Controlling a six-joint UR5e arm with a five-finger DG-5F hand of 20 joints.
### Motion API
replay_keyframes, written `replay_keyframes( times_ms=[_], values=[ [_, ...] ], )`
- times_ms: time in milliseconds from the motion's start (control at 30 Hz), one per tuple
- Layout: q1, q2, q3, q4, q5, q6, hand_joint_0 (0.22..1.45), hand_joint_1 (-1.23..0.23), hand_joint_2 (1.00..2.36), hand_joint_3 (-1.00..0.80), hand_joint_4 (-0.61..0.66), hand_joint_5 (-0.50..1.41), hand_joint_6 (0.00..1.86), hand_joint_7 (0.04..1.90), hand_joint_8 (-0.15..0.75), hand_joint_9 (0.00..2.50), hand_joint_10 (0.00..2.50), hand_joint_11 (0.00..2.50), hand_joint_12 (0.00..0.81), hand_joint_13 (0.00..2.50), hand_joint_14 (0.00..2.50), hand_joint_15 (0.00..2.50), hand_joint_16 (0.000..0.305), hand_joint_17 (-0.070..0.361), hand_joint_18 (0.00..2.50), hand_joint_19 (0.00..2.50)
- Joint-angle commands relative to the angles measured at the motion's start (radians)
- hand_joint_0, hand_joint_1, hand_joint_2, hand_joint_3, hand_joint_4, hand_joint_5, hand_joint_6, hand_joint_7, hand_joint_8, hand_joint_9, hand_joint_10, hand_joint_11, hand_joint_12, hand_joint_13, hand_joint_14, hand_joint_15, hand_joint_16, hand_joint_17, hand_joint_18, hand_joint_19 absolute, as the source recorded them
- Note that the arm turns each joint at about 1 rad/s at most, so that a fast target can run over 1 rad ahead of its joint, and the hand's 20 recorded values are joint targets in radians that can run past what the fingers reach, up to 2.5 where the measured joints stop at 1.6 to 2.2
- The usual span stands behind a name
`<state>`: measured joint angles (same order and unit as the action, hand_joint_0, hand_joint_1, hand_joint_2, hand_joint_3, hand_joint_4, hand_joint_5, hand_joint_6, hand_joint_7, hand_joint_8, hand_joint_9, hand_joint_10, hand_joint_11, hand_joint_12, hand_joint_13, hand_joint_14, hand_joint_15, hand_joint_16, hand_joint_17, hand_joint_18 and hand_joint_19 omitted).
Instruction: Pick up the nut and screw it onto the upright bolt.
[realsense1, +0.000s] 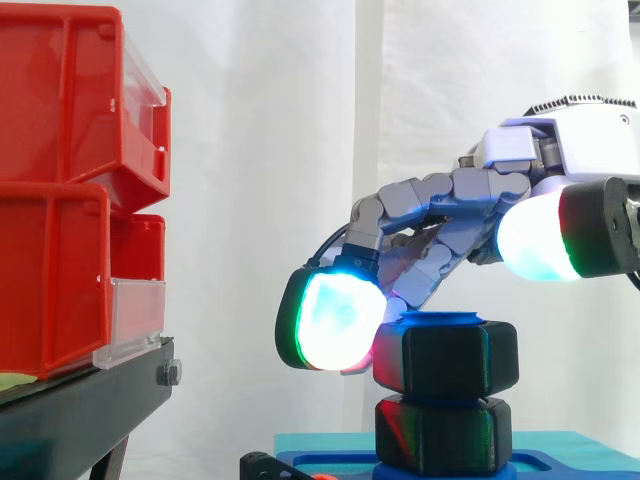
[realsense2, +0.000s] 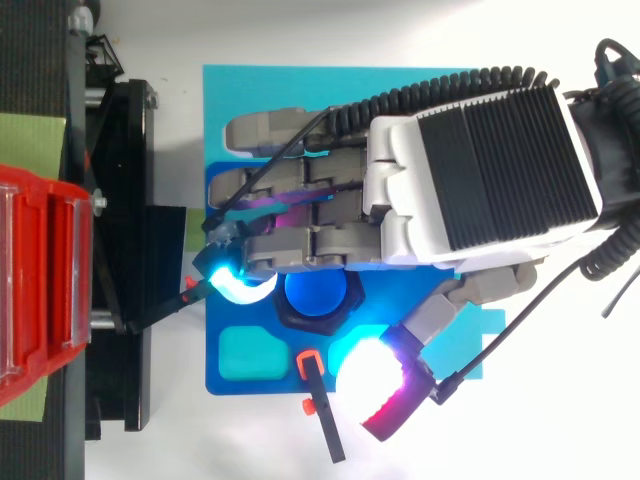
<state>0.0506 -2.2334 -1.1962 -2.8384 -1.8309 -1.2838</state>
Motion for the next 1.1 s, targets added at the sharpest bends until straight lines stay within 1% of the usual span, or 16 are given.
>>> replay_keyframes(
  times_ms=[0,100,300,333,533,567,633,700,833,933,967,1000,1067],
  values=[
    [-0.002,0.000,-0.017,0.039,0.001,0.001,0.49,-0.28,1.00,-0.50,0.20,-0.05,0.50,1.20,0.256,0.74,0.00,0.00,0.319,0.46,0.00,0.00,0.036,0.080,0.00,0.00],
    [-0.005,0.000,-0.019,0.063,-0.002,0.001,0.49,-0.28,1.00,-0.50,0.20,-0.04,0.50,1.22,0.259,0.77,0.00,0.00,0.316,0.49,0.00,0.00,0.034,0.077,0.03,0.00],
    [-0.011,0.000,-0.019,0.067,-0.004,0.001,0.50,-0.28,1.00,-0.50,0.19,-0.03,0.50,1.30,0.260,0.82,0.00,0.00,0.312,0.52,0.00,0.00,0.033,0.073,0.08,0.00],
    [-0.018,0.000,-0.019,0.065,-0.005,0.001,0.50,-0.28,1.00,-0.50,0.18,-0.03,0.50,1.30,0.260,0.82,0.00,0.00,0.312,0.52,0.00,0.00,0.032,0.073,0.08,0.00],
    [-0.028,0.000,-0.017,0.068,-0.011,0.000,0.51,-0.29,1.00,-0.50,0.18,-0.01,0.50,1.40,0.260,0.85,0.00,0.00,0.307,0.54,0.00,0.00,0.031,0.070,0.11,0.00],
    [-0.032,0.000,-0.017,0.068,-0.014,0.000,0.51,-0.29,1.00,-0.50,0.18,0.00,0.50,1.42,0.264,0.87,0.00,0.00,0.308,0.56,0.00,0.00,0.031,0.069,0.12,0.00],
    [-0.032,0.000,-0.019,0.068,-0.014,0.000,0.51,-0.30,1.00,-0.50,0.17,0.01,0.50,1.45,0.261,0.90,0.00,0.00,0.305,0.58,0.00,0.00,0.030,0.068,0.15,0.00],
    [-0.038,0.000,-0.019,0.068,-0.016,0.000,0.51,-0.30,1.00,-0.50,0.16,0.03,0.50,1.48,0.262,0.95,0.00,0.00,0.300,0.61,0.00,0.00,0.030,0.067,0.19,0.00],
    [-0.044,0.000,-0.019,0.070,-0.019,0.000,0.52,-0.30,1.00,-0.50,0.15,0.04,0.54,1.41,0.262,1.04,0.00,0.00,0.290,0.66,0.00,0.00,0.029,0.065,0.25,0.00],
    [-0.046,0.001,-0.019,0.070,-0.021,0.000,0.52,-0.31,1.00,-0.50,0.15,0.05,0.55,1.40,0.251,1.14,0.00,0.00,0.282,0.73,0.00,0.00,0.027,0.060,0.34,0.00],
    [-0.046,0.000,-0.019,0.070,-0.021,0.000,0.52,-0.31,1.00,-0.50,0.14,0.06,0.54,1.41,0.250,1.21,0.00,0.00,0.275,0.76,0.00,0.00,0.026,0.059,0.37,0.00],
    [-0.046,0.000,-0.019,0.070,-0.021,0.000,0.52,-0.31,1.00,-0.50,0.14,0.06,0.55,1.41,0.242,1.25,0.00,0.00,0.265,0.79,0.00,0.00,0.025,0.056,0.43,0.00],
    [-0.046,0.000,-0.017,0.070,-0.021,0.000,0.53,-0.32,1.00,-0.50,0.13,0.07,0.54,1.41,0.236,1.32,0.00,0.00,0.259,0.84,0.00,0.00,0.024,0.054,0.46,0.00]
  ],
)
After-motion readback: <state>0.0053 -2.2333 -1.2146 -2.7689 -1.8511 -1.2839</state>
